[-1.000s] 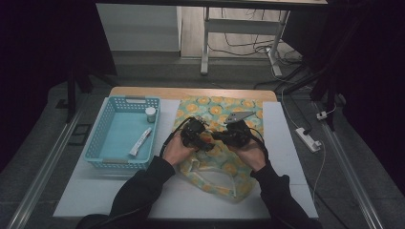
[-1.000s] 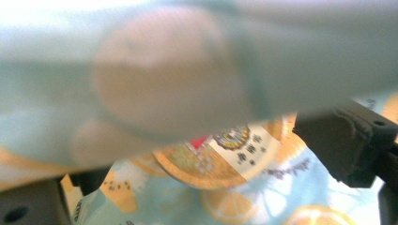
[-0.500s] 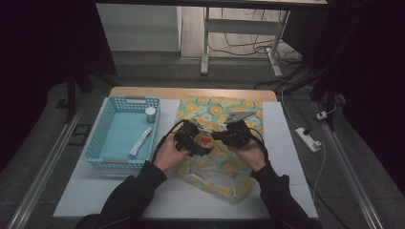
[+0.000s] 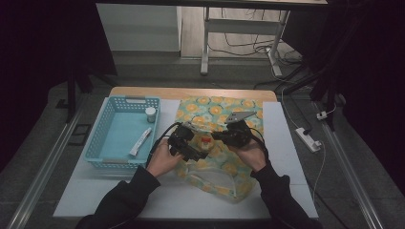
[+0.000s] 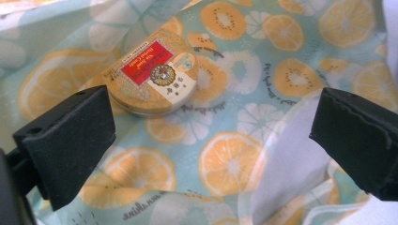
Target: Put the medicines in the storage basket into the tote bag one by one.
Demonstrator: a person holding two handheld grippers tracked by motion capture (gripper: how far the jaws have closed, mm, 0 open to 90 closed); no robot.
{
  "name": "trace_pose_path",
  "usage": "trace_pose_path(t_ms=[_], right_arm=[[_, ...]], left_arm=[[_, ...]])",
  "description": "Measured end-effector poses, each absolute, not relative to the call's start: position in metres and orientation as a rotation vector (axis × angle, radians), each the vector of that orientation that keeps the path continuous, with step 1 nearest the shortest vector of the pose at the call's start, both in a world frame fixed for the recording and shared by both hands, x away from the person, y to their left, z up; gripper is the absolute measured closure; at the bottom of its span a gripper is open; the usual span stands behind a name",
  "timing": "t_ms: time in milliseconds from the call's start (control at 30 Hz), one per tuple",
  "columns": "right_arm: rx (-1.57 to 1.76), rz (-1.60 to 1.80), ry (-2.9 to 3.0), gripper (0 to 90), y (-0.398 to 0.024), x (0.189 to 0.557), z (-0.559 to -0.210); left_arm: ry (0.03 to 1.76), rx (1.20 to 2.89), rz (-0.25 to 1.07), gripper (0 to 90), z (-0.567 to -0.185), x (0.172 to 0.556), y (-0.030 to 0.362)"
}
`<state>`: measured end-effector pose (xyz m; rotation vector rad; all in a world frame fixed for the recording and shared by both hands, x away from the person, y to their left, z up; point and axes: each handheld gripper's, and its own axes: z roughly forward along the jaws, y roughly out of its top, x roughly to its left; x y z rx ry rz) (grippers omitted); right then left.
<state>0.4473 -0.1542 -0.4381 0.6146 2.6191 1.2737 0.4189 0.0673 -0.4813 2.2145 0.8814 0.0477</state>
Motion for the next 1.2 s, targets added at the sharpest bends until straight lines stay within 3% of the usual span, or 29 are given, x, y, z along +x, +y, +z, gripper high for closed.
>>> trace_pose_path(t_ms=[1200], right_arm=[[0.609,1.274,2.627,89.7,-0.155,0.447,-0.438]], left_arm=[[0.887,2.103,0.012,0.0,-0.453,0.395,0.135]])
